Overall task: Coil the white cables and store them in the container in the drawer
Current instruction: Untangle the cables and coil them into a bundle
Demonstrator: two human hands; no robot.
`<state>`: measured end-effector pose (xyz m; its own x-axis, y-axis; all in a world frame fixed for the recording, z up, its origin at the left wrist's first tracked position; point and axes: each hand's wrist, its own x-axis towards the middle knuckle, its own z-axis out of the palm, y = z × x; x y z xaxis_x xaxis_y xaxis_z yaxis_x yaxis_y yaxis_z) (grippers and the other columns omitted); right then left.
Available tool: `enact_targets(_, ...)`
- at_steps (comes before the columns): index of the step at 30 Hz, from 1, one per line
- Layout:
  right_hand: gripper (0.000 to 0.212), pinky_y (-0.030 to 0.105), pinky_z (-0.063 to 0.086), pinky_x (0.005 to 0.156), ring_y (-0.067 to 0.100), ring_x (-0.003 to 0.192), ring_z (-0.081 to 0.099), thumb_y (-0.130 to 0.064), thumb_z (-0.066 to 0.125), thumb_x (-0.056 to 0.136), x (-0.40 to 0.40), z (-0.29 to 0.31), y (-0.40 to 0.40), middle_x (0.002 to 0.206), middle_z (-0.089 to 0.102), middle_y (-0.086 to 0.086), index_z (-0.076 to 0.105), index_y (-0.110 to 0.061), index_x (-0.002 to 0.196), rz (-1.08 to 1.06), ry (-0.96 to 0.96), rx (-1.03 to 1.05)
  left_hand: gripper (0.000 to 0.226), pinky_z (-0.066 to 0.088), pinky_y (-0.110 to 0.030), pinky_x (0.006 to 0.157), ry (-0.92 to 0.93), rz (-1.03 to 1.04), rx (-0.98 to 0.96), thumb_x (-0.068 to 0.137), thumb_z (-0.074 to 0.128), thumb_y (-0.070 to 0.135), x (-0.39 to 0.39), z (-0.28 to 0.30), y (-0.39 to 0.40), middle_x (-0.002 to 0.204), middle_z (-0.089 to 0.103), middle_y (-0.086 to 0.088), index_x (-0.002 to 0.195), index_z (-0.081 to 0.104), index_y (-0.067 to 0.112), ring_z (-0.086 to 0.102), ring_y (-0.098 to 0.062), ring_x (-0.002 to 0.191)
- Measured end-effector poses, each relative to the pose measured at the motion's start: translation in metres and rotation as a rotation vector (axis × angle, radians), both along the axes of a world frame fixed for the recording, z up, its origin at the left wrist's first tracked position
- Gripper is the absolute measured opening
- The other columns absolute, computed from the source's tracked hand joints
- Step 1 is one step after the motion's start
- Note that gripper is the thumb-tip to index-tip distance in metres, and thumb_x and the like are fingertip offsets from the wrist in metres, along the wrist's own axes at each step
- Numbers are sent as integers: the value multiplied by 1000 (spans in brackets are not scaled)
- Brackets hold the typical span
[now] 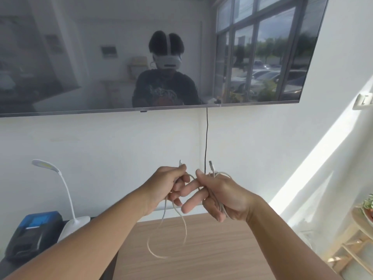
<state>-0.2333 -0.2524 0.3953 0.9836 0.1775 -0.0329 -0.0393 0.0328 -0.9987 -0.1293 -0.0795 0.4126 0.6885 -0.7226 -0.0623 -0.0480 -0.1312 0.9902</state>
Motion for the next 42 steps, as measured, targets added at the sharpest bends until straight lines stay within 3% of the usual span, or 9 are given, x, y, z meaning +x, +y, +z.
enact_targets(6,57,24,44,42,19,52,64,-55,40,107,8,-16,4,123,74,12,69,-9,125,-98,3,64,42,35,-29,55,-287,51,119,105,45,37,3,18,-16,46,50,11,82,70,12,45,-6,40)
enact_targets(12,49,43,57,92,31,95,69,-46,38,108,16,-26,2,106,71,17,73,-11,103,-242,-84,479,37,51,-22,64,-439,29,102,105,46,34,-12,13,-29,65,67,10,80,67,18,65,-2,61)
enact_targets(14,52,46,51,107,32,117,66,-46,36,108,18,-28,2,112,72,14,73,-10,117,-254,-99,510,35,48,-21,61,-538,36,115,105,45,34,-16,9,-30,68,67,11,80,66,22,59,-2,59)
enact_targets(18,50,37,52,102,26,132,60,-43,33,109,19,-23,2,140,65,7,54,-19,147,-237,-124,645,33,37,-19,54,-623,10,145,106,42,37,-20,4,-29,50,54,25,82,62,26,48,1,50)
enact_targets(24,53,41,63,78,25,117,70,-42,50,102,24,-16,8,138,68,3,40,-12,145,-307,-181,679,37,37,-17,50,-679,-25,140,106,41,42,-22,-7,-25,58,53,12,79,59,26,46,-3,48)
enact_targets(28,49,35,58,53,31,115,71,-41,51,103,27,-11,8,131,70,18,60,-4,135,-352,-165,684,34,34,-12,47,-669,-57,141,105,42,39,-24,-16,-21,61,56,11,77,58,30,45,0,46)
enact_targets(33,46,43,60,91,35,116,70,-44,48,105,26,-6,9,131,67,26,72,-6,98,-329,-240,800,34,44,-25,53,-534,-54,144,105,41,42,-23,-22,-15,59,56,12,80,59,27,48,-11,51)
enact_targets(37,59,42,60,93,38,123,66,-48,40,108,23,7,7,130,67,29,51,-17,58,-343,-288,834,35,45,-25,56,-517,-99,205,105,41,42,-25,-27,-7,61,60,12,81,60,25,51,-11,50)
enact_targets(42,38,25,59,54,12,57,69,-38,44,109,19,17,0,67,68,-1,65,-10,95,-412,-217,865,37,49,-26,59,-414,-134,194,107,42,36,-25,-33,-1,62,55,9,79,60,22,48,-13,50)
